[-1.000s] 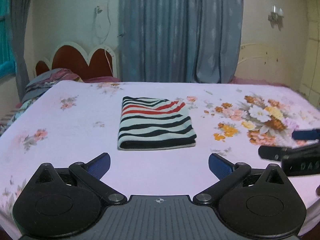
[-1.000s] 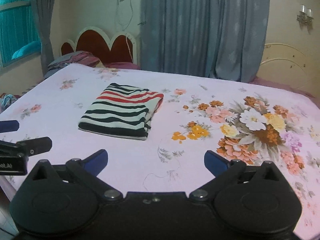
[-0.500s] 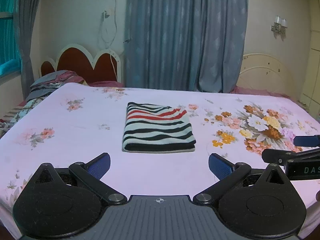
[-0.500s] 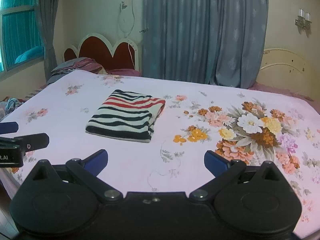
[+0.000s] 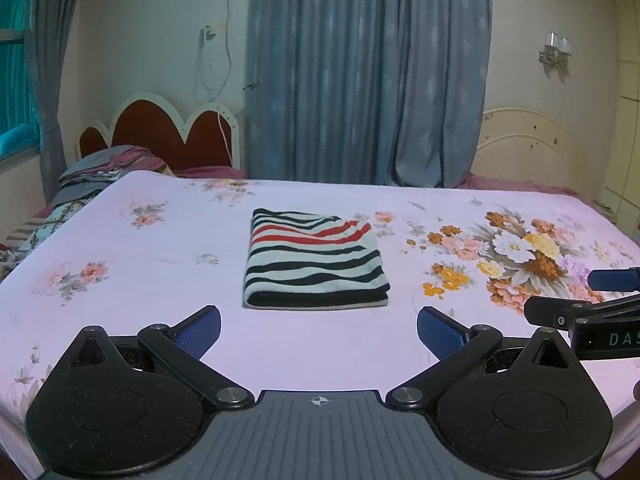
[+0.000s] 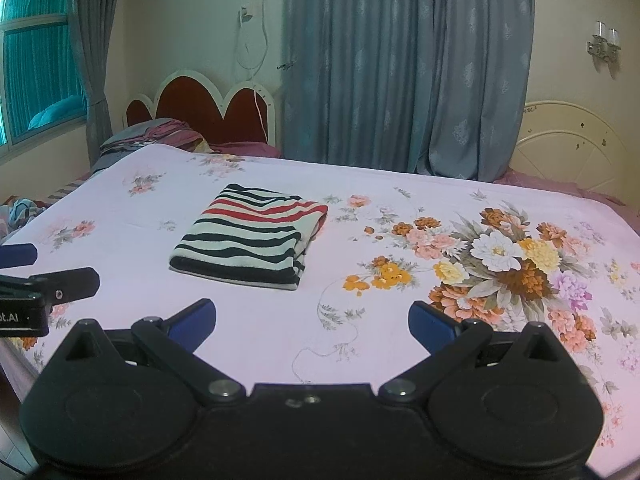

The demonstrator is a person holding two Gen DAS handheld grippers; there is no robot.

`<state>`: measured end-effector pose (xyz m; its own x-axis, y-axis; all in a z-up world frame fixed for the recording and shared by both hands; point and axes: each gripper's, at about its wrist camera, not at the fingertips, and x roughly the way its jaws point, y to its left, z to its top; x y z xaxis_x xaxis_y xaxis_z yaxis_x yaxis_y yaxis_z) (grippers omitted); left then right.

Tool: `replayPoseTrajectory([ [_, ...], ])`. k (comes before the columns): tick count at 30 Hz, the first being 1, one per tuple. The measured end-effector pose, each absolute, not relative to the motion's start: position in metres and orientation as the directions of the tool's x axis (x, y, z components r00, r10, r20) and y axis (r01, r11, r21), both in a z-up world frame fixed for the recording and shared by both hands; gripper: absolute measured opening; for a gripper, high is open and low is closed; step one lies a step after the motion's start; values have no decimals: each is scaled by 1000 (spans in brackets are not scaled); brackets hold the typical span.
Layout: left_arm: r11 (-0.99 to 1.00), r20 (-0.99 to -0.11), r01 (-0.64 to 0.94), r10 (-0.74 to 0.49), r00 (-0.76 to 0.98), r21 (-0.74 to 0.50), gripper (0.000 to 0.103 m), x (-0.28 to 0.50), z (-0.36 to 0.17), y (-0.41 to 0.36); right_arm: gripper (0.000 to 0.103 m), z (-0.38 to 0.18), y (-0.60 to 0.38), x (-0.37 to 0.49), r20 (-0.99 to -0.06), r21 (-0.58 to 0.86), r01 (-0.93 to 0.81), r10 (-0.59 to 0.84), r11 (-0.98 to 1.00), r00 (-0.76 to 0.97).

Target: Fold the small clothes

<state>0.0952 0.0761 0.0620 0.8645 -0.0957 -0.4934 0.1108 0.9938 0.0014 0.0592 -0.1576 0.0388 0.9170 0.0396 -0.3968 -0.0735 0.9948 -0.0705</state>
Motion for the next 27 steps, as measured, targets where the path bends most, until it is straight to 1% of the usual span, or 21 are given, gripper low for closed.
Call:
replayPoseTrajectory([
  [27,994,-486,107,-91,869,5,103,94,61,77,102,39,-158,58,-390,-71,-73,40,995,920],
])
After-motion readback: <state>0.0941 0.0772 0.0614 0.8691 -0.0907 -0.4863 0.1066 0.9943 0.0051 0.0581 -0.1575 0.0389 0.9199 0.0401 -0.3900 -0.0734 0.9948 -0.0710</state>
